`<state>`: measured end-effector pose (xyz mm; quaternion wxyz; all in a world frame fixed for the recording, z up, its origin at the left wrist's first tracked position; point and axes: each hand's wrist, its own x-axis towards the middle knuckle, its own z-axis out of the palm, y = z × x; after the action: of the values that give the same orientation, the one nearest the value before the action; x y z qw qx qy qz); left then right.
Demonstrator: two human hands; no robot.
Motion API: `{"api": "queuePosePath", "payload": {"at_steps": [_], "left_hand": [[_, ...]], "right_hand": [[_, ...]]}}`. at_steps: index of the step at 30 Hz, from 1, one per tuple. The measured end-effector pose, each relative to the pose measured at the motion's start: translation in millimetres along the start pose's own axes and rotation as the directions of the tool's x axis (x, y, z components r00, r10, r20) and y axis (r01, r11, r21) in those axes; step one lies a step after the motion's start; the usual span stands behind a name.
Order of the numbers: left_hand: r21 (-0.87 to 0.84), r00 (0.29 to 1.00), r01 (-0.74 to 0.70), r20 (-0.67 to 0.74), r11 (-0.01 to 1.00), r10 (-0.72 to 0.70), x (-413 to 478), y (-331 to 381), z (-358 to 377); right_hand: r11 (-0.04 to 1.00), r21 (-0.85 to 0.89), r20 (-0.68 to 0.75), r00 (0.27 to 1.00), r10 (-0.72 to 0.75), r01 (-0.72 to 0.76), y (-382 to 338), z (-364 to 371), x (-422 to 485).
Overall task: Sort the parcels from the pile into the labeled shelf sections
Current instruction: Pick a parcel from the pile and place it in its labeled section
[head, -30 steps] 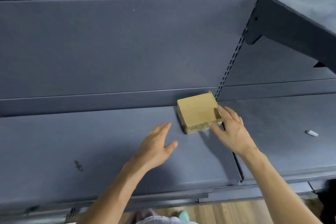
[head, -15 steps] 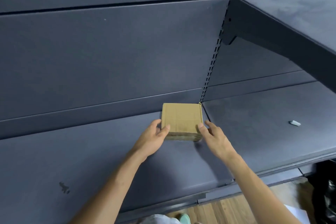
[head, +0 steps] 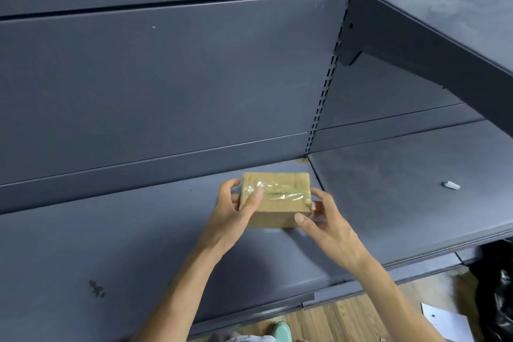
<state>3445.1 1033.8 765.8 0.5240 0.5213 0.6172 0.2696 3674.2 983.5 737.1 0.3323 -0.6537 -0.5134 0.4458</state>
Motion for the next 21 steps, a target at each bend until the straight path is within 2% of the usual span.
{"api": "queuePosePath", "payload": {"at_steps": [4, 8, 12, 16, 21], "left_hand": [[0.048, 0.999, 0.032, -0.01, 0.998, -0.032, -1.5, -4.2, 5.3], [0.125, 1.0, 0.025, -0.01, 0.992, -0.024, -0.2, -3.6, 3.0], [0.091, 0.997, -0.001, -0.071, 0.996, 0.007, -9.1, 0.1, -0.8], [0.082, 0.994, 0.002, -0.11, 0.997, 0.007, -15.0, -8.0, 0.4], [0.232, 0.995, -0.019, -0.092, 0.973, 0.041, -20.6, -25.4, 10.0]], "right_hand": [[1.0, -0.017, 0.012, 1.0, -0.022, 0.022, -3.3, 3.9, -4.1], [0.998, -0.042, -0.023, 0.999, 0.044, -0.045, -15.3, 3.5, 1.1], [0.998, -0.062, -0.064, 0.998, 0.003, -0.007, -17.9, -0.3, 2.9], [0.997, -0.05, 0.021, 0.998, -0.052, 0.053, -3.8, -0.4, -4.9], [0.985, -0.152, 0.061, 0.995, -0.074, 0.083, 6.8, 7.2, -11.4]]}}
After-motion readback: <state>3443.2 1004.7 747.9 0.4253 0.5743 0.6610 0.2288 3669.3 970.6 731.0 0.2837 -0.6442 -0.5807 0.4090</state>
